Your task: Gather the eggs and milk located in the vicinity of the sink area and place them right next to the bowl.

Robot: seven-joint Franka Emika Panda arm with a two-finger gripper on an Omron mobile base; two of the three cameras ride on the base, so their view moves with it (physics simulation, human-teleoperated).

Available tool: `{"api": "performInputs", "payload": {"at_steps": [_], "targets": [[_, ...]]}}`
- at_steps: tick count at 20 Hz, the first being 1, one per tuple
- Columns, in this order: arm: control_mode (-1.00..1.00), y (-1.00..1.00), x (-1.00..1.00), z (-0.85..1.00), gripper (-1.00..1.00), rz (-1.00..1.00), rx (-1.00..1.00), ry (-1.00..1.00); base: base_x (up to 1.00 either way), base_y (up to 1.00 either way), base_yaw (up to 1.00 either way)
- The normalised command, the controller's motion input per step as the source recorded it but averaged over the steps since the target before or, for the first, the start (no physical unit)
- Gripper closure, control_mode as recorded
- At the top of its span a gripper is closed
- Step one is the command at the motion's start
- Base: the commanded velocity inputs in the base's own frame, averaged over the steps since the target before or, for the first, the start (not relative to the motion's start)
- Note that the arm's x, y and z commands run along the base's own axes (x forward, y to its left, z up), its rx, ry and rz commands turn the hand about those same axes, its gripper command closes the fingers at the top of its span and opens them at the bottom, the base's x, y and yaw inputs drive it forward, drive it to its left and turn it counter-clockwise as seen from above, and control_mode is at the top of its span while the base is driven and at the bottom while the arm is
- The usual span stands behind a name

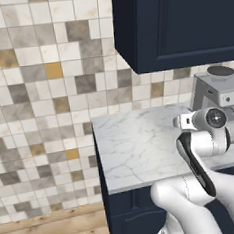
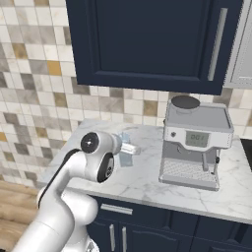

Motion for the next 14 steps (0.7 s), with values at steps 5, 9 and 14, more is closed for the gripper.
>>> {"api": "performInputs", "payload": {"at_steps": [5, 9, 14], "targets": [[-1.0, 0.0, -0.24, 0.01, 1.0, 0.0, 0.0, 0.05, 0.0, 0.0, 0.0], [-1.0, 0.0, 0.0, 0.12, 1.0, 0.0, 0.0, 0.15, 0.0, 0.0, 0.0], [-1.0, 0.0, 0.0, 0.0, 1.0, 0.0, 0.0, 0.09, 0.0, 0.0, 0.0]]}}
